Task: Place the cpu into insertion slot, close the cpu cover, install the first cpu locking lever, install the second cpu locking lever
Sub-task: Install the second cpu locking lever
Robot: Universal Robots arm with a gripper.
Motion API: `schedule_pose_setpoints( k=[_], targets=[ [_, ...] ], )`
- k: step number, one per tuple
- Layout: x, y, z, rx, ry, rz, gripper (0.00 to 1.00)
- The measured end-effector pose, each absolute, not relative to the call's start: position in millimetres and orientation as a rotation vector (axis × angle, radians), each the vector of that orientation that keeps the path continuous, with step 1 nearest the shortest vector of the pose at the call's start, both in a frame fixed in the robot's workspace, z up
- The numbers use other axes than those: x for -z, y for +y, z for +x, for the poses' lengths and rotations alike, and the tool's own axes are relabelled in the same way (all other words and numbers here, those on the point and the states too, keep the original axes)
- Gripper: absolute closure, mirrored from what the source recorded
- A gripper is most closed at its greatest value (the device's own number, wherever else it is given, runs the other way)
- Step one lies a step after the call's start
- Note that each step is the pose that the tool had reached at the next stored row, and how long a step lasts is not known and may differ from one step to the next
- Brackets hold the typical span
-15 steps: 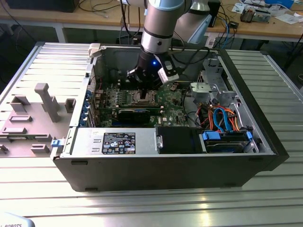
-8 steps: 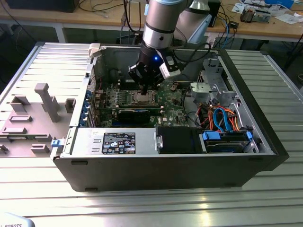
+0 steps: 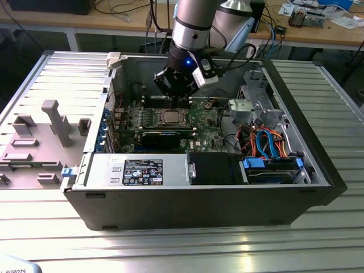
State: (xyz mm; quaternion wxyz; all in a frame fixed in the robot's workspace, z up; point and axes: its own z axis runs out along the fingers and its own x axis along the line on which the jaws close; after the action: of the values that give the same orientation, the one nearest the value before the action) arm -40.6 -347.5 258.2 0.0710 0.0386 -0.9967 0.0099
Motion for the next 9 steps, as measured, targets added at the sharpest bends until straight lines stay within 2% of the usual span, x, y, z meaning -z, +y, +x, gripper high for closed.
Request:
schedule_pose_setpoints(
  k=[9],
  targets=[
    [-258.1, -347.6, -40.8, -0.036, -3.091, 0.118, 0.89]
  ],
)
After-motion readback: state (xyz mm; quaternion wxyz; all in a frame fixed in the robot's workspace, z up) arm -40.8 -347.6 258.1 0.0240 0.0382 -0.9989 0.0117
